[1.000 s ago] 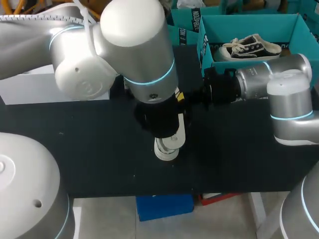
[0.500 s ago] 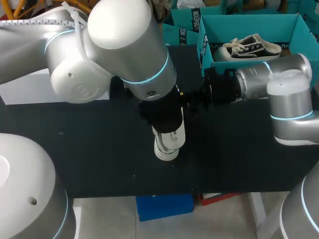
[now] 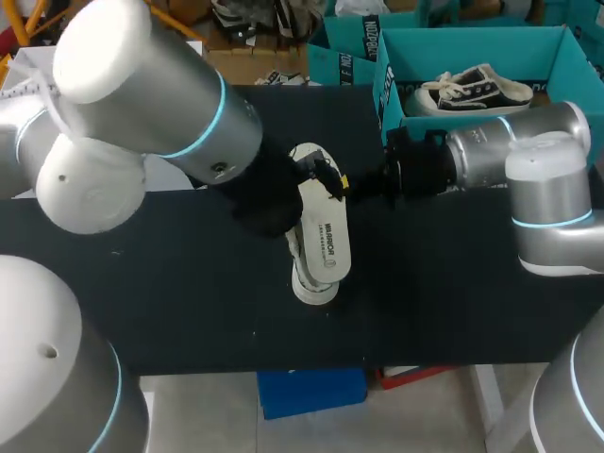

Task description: Take the shoe out of the shoebox, open the shoe tongue, remove and reinsert the insole, then place the shoe into the shoebox

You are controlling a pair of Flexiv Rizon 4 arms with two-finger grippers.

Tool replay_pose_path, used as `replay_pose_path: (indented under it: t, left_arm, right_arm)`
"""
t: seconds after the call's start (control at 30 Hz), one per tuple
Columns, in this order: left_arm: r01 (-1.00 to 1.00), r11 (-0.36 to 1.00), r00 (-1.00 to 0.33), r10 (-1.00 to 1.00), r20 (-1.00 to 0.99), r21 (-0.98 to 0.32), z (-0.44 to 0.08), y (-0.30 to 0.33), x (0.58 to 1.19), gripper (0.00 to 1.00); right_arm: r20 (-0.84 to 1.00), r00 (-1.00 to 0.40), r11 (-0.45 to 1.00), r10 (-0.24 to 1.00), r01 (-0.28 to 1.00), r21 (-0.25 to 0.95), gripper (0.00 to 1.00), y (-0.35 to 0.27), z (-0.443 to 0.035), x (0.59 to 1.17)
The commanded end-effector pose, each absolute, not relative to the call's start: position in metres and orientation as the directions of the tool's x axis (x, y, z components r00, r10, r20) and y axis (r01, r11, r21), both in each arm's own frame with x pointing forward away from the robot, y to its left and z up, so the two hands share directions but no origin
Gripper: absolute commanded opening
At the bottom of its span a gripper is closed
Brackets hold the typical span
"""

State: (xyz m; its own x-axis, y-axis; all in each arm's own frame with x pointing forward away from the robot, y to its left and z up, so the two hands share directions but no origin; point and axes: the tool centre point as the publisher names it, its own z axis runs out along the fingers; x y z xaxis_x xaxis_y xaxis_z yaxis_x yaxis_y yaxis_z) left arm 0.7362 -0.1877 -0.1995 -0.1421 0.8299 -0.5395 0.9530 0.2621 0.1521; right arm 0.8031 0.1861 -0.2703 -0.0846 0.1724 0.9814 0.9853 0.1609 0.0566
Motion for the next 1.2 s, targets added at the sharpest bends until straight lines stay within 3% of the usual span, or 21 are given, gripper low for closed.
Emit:
replay_pose_path:
  t: [0.03, 0.37, 0.7, 1.2]
  left_arm:
    - [0.942, 0.307, -0.033, 0.486, -0.873, 0.136, -0.220, -0.144, 0.735, 1.00]
    - [0.942, 0.303, 0.053, 0.282, -0.958, 0.142, -0.231, -0.131, 0.745, 1.00]
    - [0.947, 0.313, 0.043, 0.106, -0.993, 0.075, -0.238, -0.118, 0.760, 1.00]
    - [0.945, 0.307, 0.083, 0.115, -0.990, 0.115, -0.233, -0.118, 0.763, 1.00]
  right_arm:
    - [0.981, -0.084, 0.160, 0.174, 0.986, 0.056, 0.00, 0.187, -0.270, 0.803]
    - [0.981, -0.084, 0.160, 0.174, 0.986, 0.056, 0.00, 0.187, -0.270, 0.803]
    - [0.981, -0.084, 0.160, 0.174, 0.986, 0.056, 0.00, 0.187, -0.270, 0.803]
    - [0.981, -0.084, 0.160, 0.174, 0.986, 0.056, 0.00, 0.187, -0.270, 0.803]
